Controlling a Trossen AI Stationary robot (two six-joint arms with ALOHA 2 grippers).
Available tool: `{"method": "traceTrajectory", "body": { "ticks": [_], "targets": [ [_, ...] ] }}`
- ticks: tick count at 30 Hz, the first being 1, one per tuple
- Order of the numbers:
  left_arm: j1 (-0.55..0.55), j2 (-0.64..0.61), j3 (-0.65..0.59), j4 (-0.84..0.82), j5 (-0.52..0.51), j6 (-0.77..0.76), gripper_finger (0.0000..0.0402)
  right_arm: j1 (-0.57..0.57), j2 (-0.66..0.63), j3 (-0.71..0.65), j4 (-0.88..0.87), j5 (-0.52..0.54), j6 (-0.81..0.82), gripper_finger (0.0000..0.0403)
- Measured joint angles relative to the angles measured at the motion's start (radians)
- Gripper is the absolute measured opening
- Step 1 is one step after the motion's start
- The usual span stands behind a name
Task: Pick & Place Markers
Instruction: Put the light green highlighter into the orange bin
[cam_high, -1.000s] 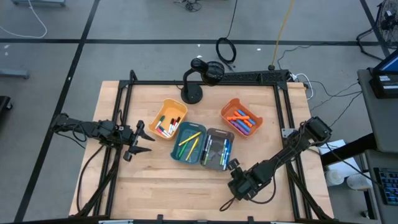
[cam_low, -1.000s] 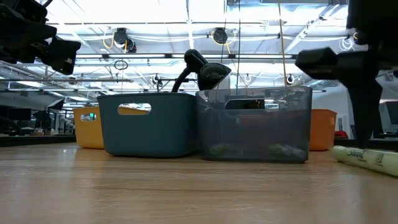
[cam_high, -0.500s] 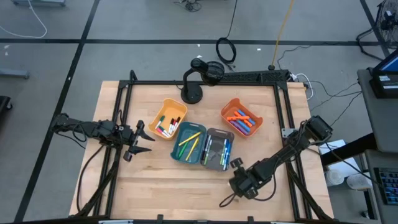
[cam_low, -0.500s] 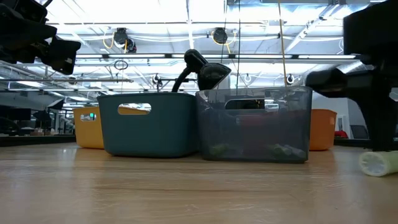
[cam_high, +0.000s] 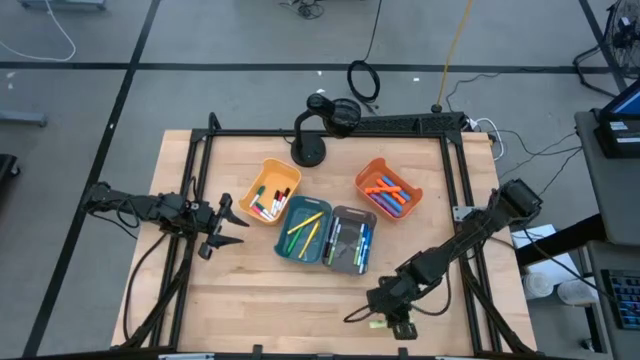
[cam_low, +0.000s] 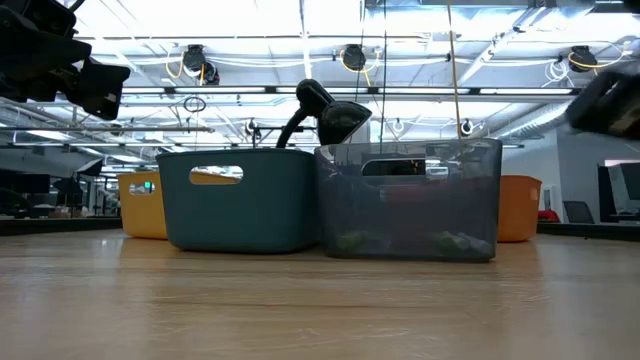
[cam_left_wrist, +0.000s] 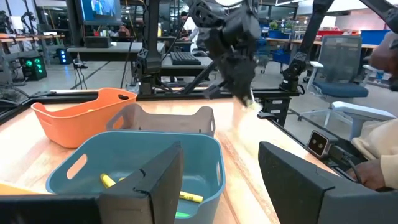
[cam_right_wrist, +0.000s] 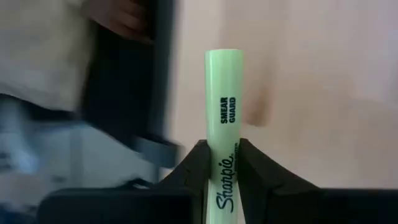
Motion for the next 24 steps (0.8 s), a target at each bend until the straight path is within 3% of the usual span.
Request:
{"method": "traceTrajectory", "body": {
  "ticks": [4,7,11,15,18,24],
  "targets": [
    [0.0,0.0,0.0,0.0,0.0,0.0,0.0214,-0.012,-0.057,-0.001,0.158,-0.11,0.097,0.0044],
    [0.0,0.0,0.0,-0.001,0.0,0.0,0.0214,-0.037,-0.104,0.0,0.278,-0.118,0.124,0.0043],
    [0.0,0.0,0.0,-0.001,0.0,0.0,0.0214,-0.092,-0.172,0.0,0.447,0.011,0.087,0.0045],
    [0.0,0.0,0.0,0.0,0.0,0.0,0.0214,-0.15,-0.259,0.0,0.497,0.131,-0.083,0.0046],
    [0.0,0.0,0.0,-0.001,0.0,0.0,0.0214,-0.197,-0.328,0.0,0.454,0.287,-0.195,0.0046],
    [0.0,0.0,0.0,0.0,0.0,0.0,0.0214,-0.316,-0.459,0.0,0.204,0.844,-0.235,0.0045]
  ]
}}
